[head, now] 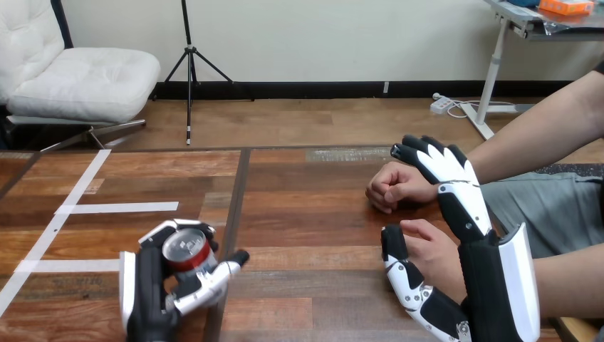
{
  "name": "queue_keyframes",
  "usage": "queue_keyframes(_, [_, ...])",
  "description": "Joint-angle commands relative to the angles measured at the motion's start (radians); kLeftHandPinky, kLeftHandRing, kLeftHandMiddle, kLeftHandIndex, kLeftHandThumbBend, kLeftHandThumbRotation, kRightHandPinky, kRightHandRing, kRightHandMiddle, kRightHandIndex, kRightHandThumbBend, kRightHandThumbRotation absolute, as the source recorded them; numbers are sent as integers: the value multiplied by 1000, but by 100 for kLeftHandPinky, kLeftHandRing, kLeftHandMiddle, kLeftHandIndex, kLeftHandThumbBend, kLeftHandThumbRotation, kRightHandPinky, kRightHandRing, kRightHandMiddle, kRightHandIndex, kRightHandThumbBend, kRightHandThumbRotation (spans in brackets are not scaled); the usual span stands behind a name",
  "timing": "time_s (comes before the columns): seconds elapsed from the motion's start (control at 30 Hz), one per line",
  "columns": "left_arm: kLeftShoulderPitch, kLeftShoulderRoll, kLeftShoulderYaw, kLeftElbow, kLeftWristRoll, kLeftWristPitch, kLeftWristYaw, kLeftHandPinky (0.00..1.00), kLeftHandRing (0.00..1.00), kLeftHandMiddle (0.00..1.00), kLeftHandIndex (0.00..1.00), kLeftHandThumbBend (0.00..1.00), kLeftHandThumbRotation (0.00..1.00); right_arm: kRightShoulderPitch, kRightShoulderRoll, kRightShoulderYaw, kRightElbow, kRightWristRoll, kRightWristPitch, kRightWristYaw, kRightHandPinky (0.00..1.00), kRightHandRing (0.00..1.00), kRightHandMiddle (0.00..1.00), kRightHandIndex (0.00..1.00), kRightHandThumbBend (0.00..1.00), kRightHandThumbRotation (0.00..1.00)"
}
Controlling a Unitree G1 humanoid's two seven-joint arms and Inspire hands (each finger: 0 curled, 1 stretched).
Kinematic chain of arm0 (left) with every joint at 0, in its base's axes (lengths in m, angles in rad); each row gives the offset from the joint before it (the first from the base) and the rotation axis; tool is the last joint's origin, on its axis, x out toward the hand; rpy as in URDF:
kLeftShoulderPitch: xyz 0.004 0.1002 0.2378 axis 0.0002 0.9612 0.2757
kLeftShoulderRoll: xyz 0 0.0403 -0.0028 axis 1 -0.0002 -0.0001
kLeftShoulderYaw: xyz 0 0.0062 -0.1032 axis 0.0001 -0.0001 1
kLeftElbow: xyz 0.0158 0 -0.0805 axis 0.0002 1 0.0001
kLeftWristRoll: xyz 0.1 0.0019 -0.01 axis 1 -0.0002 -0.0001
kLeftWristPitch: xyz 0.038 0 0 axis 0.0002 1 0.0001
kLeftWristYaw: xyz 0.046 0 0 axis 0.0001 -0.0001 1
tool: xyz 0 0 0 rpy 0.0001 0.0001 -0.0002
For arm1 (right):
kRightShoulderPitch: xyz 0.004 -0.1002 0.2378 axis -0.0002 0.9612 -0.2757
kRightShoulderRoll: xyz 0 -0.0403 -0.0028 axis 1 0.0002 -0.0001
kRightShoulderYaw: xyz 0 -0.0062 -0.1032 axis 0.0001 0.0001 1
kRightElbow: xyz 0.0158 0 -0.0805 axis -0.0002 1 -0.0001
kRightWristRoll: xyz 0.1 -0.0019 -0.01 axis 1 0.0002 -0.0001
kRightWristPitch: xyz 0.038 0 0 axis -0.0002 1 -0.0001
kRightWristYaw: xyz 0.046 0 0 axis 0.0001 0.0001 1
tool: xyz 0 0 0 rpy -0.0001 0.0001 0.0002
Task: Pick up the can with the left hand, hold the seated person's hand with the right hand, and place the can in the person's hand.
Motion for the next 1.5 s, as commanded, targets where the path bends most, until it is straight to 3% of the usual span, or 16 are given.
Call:
queue_keyframes(0.0, [34,-23,-24,-367,-50,-47,-58,36,40,44,45,81,0,-65,-11,2,-26,35,-1,13,100,94,90,84,25,7])
queue_keyframes(0.33, [75,-33,-26,-441,-85,-33,-120,36,40,44,46,78,0,-64,-6,1,-30,23,8,12,100,94,90,84,25,6])
queue_keyframes(0.53, [92,-42,-25,-470,-88,-21,-139,35,40,44,46,79,0,-55,-12,-10,-55,-2,47,26,100,95,91,85,27,6])
queue_keyframes(0.63, [99,-43,-27,-481,-90,-20,-152,35,40,44,46,78,0,-47,-25,-27,-89,-34,90,47,100,96,92,86,30,6])
queue_keyframes(0.77, [111,-47,-25,-498,-78,-6,-158,35,40,44,46,79,0,-22,-56,-65,-184,-103,208,127,100,96,92,87,38,6])
queue_keyframes(0.87, [118,-53,-28,-505,-88,-1,-173,35,40,44,46,79,0,-10,-82,-91,-247,-137,286,195,100,95,91,86,48,5])
queue_keyframes(0.9, [120,-56,-28,-508,-90,1,-176,35,40,44,46,79,0,-8,-91,-98,-264,-145,306,214,98,93,90,85,56,3])
queue_keyframes(1.07, [133,-69,-32,-522,-95,9,-192,35,40,44,46,79,0,1,-125,-139,-342,-210,402,288,92,89,87,82,70,1])
queue_keyframes(1.2, [138,-73,-32,-527,-85,5,-198,36,40,45,46,79,0,2,-150,-162,-375,-229,443,313,83,84,83,78,83,0])
queue_keyframes(1.47, [145,-82,-30,-538,-59,8,-196,36,41,45,46,78,0,2,-192,-192,-410,-219,497,331,78,82,81,76,93,0])
